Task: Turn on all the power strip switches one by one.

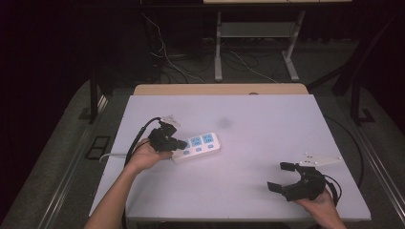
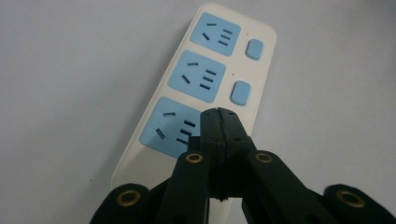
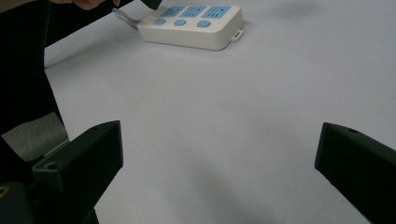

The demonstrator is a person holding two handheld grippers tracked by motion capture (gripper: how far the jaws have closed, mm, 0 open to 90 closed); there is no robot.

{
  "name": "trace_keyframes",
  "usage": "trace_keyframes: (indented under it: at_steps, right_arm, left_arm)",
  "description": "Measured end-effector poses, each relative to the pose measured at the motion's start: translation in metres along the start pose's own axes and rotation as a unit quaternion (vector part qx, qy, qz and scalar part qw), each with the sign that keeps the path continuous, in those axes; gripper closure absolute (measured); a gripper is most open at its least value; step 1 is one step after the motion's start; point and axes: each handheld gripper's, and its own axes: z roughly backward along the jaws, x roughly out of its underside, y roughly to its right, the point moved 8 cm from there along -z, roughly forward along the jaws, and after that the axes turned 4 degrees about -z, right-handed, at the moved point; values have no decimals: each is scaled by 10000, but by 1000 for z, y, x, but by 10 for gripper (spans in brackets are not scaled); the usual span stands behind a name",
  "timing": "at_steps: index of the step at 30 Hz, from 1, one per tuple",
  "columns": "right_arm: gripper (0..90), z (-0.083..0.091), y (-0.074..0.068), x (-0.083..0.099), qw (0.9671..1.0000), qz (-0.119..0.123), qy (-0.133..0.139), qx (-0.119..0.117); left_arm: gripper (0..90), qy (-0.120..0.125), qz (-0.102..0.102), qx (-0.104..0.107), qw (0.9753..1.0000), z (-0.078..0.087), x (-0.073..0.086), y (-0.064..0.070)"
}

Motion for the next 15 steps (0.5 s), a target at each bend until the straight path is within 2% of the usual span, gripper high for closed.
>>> trace_keyframes:
  at_steps: [8,15]
  right_arm:
    - [8,0,0,1,10000,23,-23,7]
    - [8,-1,0,1,10000,30,-37,2]
  left_arm:
    - [890,-238,-99,123,9996,-9,5,3]
    - [890,-196,-110,197,9996,-12,3,4]
